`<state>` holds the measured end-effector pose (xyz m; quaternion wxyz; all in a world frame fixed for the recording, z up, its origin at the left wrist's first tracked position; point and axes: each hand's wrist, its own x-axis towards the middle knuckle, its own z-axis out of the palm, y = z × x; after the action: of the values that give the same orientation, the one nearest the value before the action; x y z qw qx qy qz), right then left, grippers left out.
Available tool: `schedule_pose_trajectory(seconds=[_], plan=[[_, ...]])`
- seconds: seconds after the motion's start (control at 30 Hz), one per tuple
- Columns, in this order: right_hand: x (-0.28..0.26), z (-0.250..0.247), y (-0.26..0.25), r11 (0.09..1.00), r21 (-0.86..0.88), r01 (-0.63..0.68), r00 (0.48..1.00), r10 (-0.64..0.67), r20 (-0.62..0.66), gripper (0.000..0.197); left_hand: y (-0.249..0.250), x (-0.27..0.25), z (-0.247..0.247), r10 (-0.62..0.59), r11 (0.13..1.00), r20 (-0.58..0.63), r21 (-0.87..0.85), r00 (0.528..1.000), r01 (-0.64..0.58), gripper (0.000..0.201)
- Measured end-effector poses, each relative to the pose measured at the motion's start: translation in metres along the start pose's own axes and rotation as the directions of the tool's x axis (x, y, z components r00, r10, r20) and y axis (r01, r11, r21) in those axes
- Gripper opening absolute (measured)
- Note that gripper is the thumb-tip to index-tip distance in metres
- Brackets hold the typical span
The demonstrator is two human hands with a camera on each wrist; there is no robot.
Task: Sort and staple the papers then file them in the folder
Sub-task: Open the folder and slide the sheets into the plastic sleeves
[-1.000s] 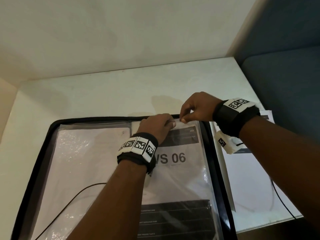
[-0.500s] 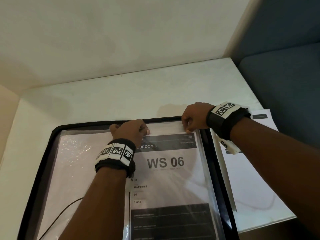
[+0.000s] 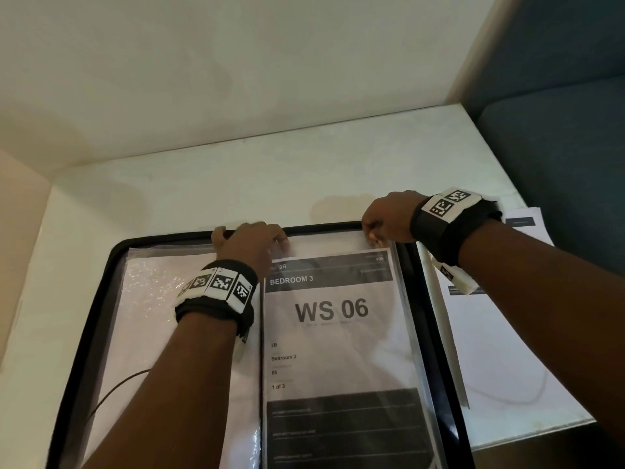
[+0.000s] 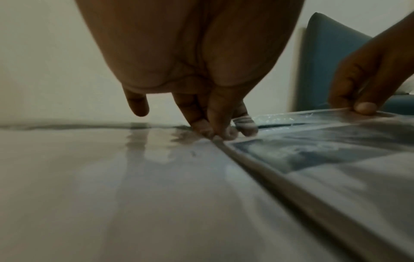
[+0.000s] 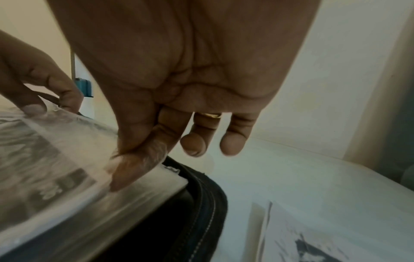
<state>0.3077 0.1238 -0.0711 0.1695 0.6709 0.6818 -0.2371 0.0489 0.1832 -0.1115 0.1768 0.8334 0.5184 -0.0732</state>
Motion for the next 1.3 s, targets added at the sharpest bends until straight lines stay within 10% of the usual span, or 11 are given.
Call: schedule_pose_trajectory(seconds=[0.27, 0.4, 0.63, 0.87, 1.1, 1.3], plan=[[-0.019, -0.010, 0.005, 0.970, 0.241, 0.014, 0.991, 0.020, -0.136, 0.018, 0.027, -0.029, -0.013, -0.044, 0.987, -0.098, 0.148, 0.994, 0.058, 0.057], [-0.049, -0.040, 0.002, 0.944, 0.327, 0.035, 0.949, 0.071, -0.307, 0.020, 0.084, -0.070, -0.014, 0.109, 0.993, -0.096, 0.054, 0.989, -0.104, 0.037], [-0.163, -0.035, -0.042, 0.897, 0.432, 0.095, 0.876, 0.131, -0.465, 0.014, 0.162, -0.210, 0.051, 0.304, 0.952, 0.320, -0.079, 0.897, -0.294, 0.065], [-0.243, 0.011, -0.057, 0.824, 0.562, 0.071, 0.854, 0.241, -0.461, 0.013, 0.161, -0.242, 0.074, 0.436, 0.879, 0.292, 0.064, 0.852, -0.472, 0.048], [-0.247, 0.005, -0.049, 0.813, 0.582, -0.010, 0.836, 0.326, -0.442, 0.021, 0.162, -0.235, 0.059, 0.273, 0.960, 0.250, -0.140, 0.929, -0.244, 0.021], [-0.215, 0.028, -0.055, 0.803, 0.570, -0.175, 0.898, 0.367, -0.241, 0.017, 0.138, -0.222, 0.041, 0.025, 0.942, 0.263, -0.329, 0.964, 0.065, 0.054]])
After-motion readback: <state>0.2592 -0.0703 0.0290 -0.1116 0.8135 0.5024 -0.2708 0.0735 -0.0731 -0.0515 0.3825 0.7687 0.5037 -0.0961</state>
